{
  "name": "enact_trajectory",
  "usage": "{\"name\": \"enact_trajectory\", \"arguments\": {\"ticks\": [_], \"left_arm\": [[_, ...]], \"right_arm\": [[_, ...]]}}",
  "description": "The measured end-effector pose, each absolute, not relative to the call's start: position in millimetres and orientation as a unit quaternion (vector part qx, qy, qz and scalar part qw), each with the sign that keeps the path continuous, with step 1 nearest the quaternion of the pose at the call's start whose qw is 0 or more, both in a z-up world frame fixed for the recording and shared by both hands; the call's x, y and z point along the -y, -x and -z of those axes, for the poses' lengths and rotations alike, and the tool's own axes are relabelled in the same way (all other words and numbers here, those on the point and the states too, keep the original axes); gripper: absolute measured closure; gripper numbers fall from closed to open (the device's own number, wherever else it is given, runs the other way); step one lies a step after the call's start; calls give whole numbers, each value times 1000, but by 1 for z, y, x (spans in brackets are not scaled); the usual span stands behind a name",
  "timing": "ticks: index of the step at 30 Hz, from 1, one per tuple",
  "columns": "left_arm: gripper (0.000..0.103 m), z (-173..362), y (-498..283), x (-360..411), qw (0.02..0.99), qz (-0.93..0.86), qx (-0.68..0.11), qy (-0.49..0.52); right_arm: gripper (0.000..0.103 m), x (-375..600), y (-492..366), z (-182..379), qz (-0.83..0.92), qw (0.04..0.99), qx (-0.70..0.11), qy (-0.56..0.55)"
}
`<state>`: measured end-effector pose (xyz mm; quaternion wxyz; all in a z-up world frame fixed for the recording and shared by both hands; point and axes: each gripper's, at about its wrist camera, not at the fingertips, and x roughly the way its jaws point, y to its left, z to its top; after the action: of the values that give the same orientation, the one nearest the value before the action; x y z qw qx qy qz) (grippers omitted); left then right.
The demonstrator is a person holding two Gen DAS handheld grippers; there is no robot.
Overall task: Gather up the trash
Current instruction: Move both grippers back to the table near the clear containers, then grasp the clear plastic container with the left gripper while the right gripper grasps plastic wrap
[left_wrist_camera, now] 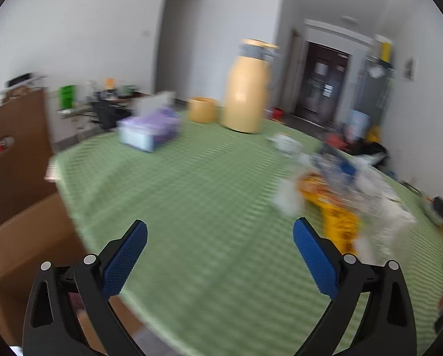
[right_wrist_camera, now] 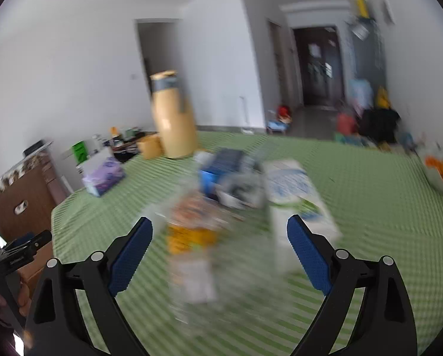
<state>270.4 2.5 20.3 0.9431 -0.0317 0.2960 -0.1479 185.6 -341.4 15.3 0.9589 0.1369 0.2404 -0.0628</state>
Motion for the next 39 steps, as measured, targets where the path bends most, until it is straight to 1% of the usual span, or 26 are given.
{"name": "enact_trajectory", "arguments": {"ticks": [5,9,17,18,19,20,22,26,27,28,29,30,31,32,33,36,39], "left_arm": [[7,-5,-258,70,921,220,-323,8],[7,7,-251,111,897,270,-349,20],[7,41,-256,165,826,327,-454,67],[7,45,-258,172,820,328,-463,71],[7,47,-259,175,816,330,-468,75],[7,51,-263,179,812,332,-474,78],[7,57,-268,189,802,340,-482,94],[7,70,-278,206,773,360,-506,130],[9,73,-278,209,768,365,-508,139],[11,73,-277,212,770,366,-505,138],[18,72,-275,215,768,374,-500,141],[23,71,-275,217,770,371,-499,141],[26,69,-273,217,773,371,-496,140],[32,63,-269,217,777,372,-488,137],[35,56,-265,216,784,372,-478,133],[42,36,-253,210,800,377,-452,117],[44,17,-242,203,823,367,-424,93]], "right_arm": [[14,382,-175,18,62,938,-277,-199],[14,394,-178,36,29,926,-298,-230],[15,406,-195,59,-53,898,-313,-304],[17,408,-196,60,-64,895,-310,-313],[25,408,-197,61,-72,892,-309,-322],[29,410,-197,62,-77,889,-310,-330],[31,415,-194,63,-82,883,-309,-343],[48,428,-184,68,-107,867,-310,-375],[51,431,-182,69,-112,864,-311,-380],[57,433,-181,69,-112,862,-311,-384],[61,435,-180,70,-111,861,-313,-386],[61,438,-177,71,-107,861,-314,-385],[61,440,-175,70,-102,862,-314,-385],[61,442,-174,70,-97,862,-314,-386],[61,445,-172,70,-102,860,-309,-393],[61,445,-165,63,-120,865,-298,-385],[61,444,-157,55,-133,873,-288,-370]]}}
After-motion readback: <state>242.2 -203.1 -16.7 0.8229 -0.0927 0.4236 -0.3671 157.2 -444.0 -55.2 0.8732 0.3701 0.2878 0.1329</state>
